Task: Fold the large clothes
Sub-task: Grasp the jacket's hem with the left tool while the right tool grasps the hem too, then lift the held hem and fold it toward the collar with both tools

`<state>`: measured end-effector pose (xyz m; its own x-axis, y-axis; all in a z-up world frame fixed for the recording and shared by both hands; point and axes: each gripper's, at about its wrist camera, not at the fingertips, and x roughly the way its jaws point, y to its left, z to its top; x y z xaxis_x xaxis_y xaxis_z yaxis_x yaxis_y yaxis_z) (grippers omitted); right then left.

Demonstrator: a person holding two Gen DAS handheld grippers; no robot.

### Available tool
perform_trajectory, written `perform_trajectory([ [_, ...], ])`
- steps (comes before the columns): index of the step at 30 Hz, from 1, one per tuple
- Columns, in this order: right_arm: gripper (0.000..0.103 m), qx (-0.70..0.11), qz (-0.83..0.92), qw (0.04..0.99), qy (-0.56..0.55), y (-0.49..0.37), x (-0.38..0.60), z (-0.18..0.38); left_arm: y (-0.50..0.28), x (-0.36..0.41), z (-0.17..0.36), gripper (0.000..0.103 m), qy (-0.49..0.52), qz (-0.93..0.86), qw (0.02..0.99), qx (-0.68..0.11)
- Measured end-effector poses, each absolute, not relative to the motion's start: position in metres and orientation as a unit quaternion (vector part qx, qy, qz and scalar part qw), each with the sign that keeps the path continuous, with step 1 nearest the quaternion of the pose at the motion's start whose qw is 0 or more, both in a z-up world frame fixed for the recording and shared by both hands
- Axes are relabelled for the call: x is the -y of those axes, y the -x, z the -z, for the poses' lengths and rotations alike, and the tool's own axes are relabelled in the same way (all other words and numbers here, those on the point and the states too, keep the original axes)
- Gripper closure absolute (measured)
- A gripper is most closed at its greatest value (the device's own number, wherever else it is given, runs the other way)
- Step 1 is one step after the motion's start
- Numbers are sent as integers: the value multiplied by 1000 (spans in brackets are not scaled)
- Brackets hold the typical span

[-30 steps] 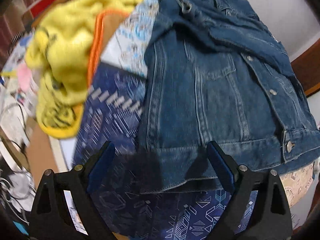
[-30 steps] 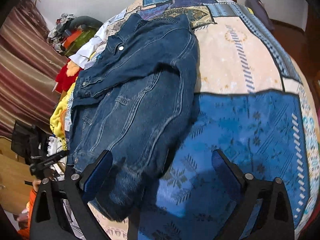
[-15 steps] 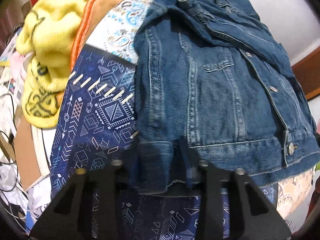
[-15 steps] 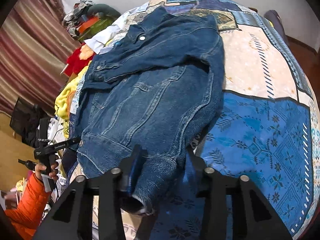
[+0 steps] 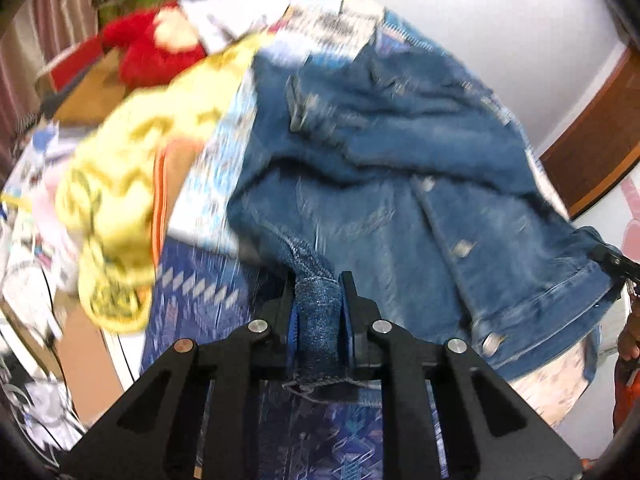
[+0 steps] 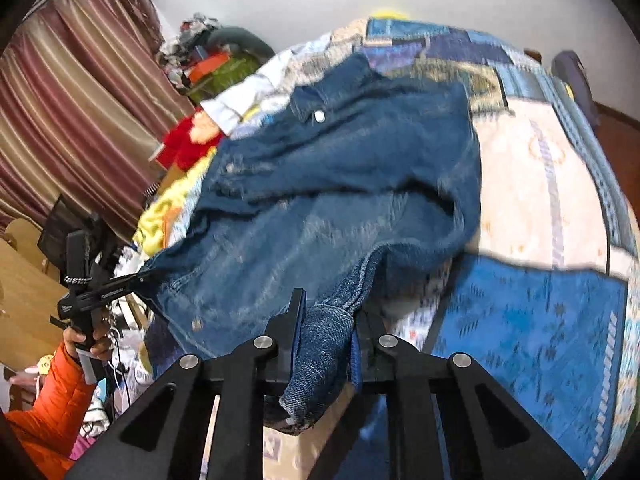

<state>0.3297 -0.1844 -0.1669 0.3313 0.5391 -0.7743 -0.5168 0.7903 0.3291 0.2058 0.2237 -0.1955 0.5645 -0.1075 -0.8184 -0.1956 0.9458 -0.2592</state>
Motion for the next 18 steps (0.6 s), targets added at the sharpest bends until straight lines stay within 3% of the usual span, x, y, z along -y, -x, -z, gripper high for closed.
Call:
perform_trajectory([
  [10,89,-394,-312,864,-36,-403,170,105,-299,-245,109,86,162,-15,912,-378],
  [18,89,-387,-251,884,-72,-522,155,107,-398,-300,115,86,236,-70,897,-367],
])
